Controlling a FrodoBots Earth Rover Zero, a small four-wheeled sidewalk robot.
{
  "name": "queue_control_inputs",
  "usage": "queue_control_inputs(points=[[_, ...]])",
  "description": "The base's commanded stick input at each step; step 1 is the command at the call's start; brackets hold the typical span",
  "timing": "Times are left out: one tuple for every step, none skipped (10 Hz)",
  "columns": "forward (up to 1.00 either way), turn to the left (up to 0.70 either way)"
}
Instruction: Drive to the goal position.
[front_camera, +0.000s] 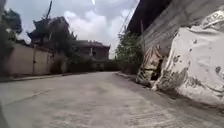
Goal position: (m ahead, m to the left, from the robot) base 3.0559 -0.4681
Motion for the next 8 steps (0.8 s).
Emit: queue_control_inputs(points=[[0.5, 0.01], [0.5, 0.01], [0.5, 0.01], [0.5, -0.14], [0.5, -0.26], [0.5, -0.19], [0.5, -0.13], [0.5, -0.07]])
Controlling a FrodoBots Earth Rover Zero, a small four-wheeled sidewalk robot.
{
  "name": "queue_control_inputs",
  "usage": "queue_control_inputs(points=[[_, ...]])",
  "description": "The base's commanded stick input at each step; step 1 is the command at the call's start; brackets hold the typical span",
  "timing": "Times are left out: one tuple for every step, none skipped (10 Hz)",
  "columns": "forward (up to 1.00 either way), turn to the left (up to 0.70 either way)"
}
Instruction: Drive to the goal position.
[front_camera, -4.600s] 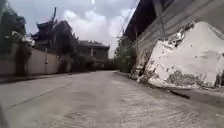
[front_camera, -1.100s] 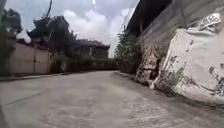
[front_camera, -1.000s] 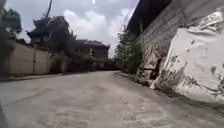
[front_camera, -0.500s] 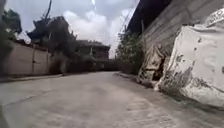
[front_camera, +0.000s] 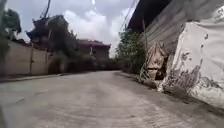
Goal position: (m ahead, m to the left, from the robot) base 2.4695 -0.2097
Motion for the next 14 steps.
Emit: queue_control_inputs(points=[[0.5, 0.0], [0.5, 0.01], [0.5, 0.01], [0.5, 0.01], [0.5, 0.01], [0.5, 0.01], [0.5, 0.01], [0.5, 0.01], [0.5, 0.01], [0.5, 0.01], [0.5, 0.01], [0.5, 0.01], [0.5, 0.01], [0.5, 0.01]])
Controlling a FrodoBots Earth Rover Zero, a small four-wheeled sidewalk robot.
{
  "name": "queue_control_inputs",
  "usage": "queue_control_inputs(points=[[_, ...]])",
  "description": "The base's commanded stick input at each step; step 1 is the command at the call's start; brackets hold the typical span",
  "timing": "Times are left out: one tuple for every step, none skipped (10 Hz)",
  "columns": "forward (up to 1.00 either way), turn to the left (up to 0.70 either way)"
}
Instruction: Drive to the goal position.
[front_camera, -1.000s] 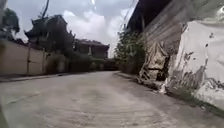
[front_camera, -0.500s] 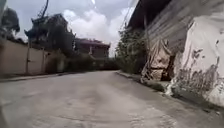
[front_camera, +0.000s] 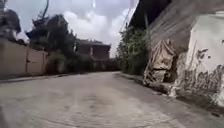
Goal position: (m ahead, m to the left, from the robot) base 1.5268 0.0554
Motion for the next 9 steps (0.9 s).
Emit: queue_control_inputs(points=[[0.5, 0.01], [0.5, 0.01], [0.5, 0.01], [0.5, 0.01], [0.5, 0.01], [0.5, 0.01], [0.5, 0.01], [0.5, 0.01], [0.5, 0.01]])
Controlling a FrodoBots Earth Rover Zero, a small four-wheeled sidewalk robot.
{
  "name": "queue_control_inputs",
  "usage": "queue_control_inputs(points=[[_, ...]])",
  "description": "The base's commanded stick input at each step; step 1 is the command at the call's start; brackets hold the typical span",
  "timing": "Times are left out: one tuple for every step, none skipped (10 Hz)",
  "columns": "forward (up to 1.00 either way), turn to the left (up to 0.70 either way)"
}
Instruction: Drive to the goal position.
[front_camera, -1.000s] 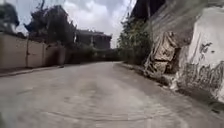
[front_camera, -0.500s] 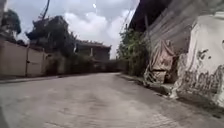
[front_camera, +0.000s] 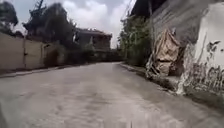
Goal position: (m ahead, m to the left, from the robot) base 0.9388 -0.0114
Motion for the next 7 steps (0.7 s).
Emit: queue_control_inputs(points=[[0.5, 0.01], [0.5, 0.01], [0.5, 0.01], [0.5, 0.01], [0.5, 0.01], [0.5, 0.01], [0.5, 0.01]])
